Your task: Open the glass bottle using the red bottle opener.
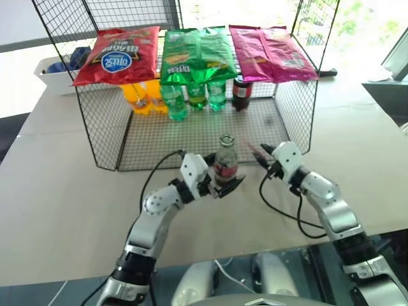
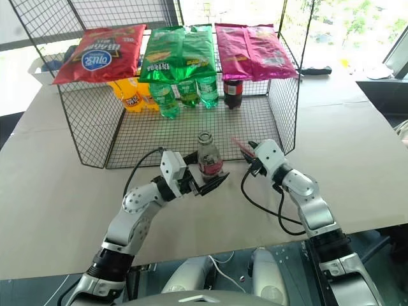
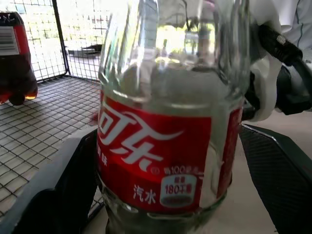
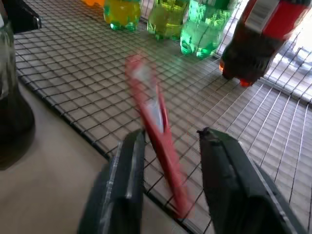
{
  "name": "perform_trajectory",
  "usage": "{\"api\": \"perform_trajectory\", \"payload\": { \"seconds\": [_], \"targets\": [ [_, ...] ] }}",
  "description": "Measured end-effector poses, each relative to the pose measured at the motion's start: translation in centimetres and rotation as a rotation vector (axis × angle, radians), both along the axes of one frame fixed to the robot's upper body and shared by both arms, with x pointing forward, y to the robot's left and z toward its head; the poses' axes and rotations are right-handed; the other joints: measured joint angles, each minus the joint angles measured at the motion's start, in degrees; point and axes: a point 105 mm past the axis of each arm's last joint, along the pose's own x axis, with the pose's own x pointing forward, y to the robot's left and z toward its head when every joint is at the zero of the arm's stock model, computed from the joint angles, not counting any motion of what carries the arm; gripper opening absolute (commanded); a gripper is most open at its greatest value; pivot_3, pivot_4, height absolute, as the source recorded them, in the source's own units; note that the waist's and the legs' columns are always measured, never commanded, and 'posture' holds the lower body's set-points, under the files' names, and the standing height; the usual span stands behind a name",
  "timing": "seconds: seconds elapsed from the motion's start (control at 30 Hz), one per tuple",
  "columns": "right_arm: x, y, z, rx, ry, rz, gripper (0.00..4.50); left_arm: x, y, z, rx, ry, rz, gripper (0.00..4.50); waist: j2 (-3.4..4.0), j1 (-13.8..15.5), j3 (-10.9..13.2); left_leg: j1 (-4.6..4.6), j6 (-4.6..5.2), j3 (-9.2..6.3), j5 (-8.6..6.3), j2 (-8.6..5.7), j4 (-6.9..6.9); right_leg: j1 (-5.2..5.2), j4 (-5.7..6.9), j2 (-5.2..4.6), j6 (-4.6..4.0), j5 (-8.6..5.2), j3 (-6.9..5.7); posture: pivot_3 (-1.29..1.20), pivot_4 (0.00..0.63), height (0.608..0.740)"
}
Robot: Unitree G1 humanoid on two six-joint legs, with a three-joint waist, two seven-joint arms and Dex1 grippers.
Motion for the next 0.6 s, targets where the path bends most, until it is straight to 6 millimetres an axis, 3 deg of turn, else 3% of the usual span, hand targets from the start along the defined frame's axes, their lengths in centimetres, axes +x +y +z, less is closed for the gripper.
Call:
{"api": "perform_trajectory", "payload": {
  "seconds": [0.1,0.3,0.6],
  "targets": [
    [0.1,-0.4,0.4,0.043,0.040,-0.048,4.45,-0.3,0.5,-0.8,0.021,0.020,0.011,4.44,0.00,0.18,-0.01,-0.01,-0.01,-0.01,0.00,-0.02,0.01,0.01,0.01,0.01,0.00,0.00,-0.05,0.00,0.150,0.734],
    [0.2,-2.7,0.0,0.075,0.092,-0.153,4.48,-1.1,1.9,-1.8,0.064,0.040,0.046,4.44,0.01,0.28,-0.01,-0.04,0.00,-0.01,0.00,-0.05,0.01,-0.01,-0.02,0.11,0.01,0.00,-0.06,0.00,0.150,0.734],
    [-2.6,-5.4,-2.1,0.067,0.169,-0.152,4.48,-4.1,5.8,-3.7,0.134,0.107,0.155,4.44,0.03,0.28,-0.02,0.00,0.00,0.02,-0.01,-0.03,-0.01,0.03,-0.02,-0.04,0.01,0.00,-0.05,0.00,0.150,0.734]
  ]
}}
